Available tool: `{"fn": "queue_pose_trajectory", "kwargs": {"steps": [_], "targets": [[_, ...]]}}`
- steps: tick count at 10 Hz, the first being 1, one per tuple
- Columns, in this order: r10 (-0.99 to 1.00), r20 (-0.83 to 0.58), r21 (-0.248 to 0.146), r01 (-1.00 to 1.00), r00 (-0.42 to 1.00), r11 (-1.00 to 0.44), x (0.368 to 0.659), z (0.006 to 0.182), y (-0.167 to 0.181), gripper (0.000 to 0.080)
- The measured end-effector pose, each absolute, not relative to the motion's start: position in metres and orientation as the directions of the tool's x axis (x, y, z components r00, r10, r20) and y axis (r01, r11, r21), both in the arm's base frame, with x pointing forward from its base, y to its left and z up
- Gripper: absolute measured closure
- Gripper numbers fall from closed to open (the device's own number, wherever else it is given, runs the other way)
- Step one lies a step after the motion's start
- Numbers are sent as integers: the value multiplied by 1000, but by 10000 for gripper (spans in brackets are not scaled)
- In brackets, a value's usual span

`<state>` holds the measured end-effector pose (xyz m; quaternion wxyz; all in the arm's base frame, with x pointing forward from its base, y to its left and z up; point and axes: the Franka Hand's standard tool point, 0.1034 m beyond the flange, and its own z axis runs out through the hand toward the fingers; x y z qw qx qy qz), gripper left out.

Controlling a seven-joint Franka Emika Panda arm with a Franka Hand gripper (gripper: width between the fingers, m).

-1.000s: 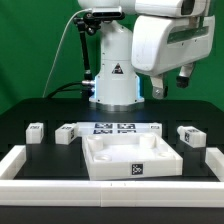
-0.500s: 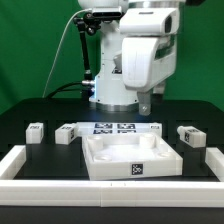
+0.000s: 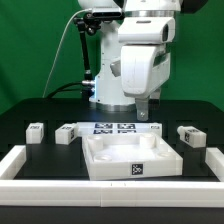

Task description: Assemble one leg

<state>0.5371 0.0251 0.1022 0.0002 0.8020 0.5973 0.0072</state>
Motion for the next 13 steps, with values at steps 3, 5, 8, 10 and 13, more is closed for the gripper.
{"fn": "queue_pose_trajectory", "kwargs": {"steps": [3,5,8,10,13], "targets": [[1000,-8,40,999,0,0,525,89,17,150],[999,-23,36,998,-41,41,520,81,12,150],[999,-24,36,999,-40,41,520,82,11,150],[998,-20,21,998,-57,57,498,71,5,150],[998,-5,-32,997,-68,68,461,44,-8,150]]}}
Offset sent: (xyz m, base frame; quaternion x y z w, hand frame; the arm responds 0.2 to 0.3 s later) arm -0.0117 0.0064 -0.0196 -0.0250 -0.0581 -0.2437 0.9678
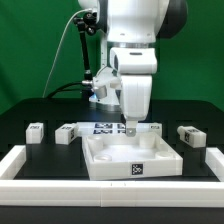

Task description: Assemble one leg

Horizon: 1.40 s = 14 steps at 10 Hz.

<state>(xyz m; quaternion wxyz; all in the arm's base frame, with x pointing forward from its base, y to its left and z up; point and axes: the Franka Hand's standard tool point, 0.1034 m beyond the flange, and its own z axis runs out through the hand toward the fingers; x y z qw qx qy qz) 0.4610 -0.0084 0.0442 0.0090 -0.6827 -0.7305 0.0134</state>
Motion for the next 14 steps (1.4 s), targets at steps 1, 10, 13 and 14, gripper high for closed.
{"fn": "queue_pose_trajectory", "kwargs": {"steps": [1,10,13,14], "targets": [[998,3,-44,997,-64,64,453,33,-14,150],[999,8,-48,997,-53,53,451,24,-17,150],[999,8,-47,998,-52,53,451,24,-17,150],[999,9,-39,998,-53,53,450,25,-17,150]]}}
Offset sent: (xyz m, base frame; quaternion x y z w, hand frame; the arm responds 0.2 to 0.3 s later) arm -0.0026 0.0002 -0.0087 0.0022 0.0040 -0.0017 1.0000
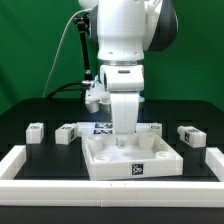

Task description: Assemble one leg

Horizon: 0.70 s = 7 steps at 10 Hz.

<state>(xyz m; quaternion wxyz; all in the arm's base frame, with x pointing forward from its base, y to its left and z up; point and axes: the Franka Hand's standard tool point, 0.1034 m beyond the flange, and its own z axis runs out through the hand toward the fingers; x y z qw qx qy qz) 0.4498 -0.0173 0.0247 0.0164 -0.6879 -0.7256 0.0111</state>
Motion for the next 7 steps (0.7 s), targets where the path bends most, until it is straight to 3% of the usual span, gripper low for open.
{"fn": "queue_pose_trajectory", "kwargs": {"steps": [4,7], "targets": [[999,8,-26,999,-48,48,449,27,-19,150],[999,1,-3,999,-42,42,455,40,-19,150]]}}
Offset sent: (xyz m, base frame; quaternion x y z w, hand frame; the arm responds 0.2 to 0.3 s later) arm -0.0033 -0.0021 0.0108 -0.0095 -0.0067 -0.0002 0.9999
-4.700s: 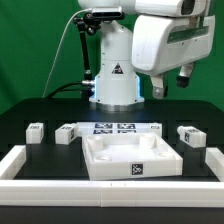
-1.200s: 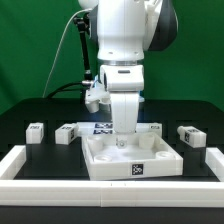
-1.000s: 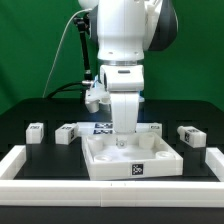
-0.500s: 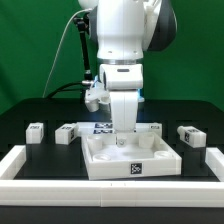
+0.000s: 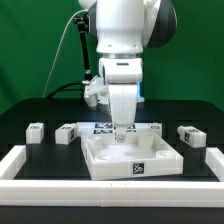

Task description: Assemble one leg

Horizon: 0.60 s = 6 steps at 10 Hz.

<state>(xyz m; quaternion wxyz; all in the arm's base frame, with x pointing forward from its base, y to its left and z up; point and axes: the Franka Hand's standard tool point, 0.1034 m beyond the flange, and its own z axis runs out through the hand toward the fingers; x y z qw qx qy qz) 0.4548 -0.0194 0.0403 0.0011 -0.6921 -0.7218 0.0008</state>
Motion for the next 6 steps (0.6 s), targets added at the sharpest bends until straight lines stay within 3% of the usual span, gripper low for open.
{"fn": "queue_pose_trajectory", "kwargs": {"steps": [2,6], "targets": [[999,-3,8,999,-41,41,458,47,-19,150],[999,-6,-28,999,-39,39,455,46,-21,150]]}}
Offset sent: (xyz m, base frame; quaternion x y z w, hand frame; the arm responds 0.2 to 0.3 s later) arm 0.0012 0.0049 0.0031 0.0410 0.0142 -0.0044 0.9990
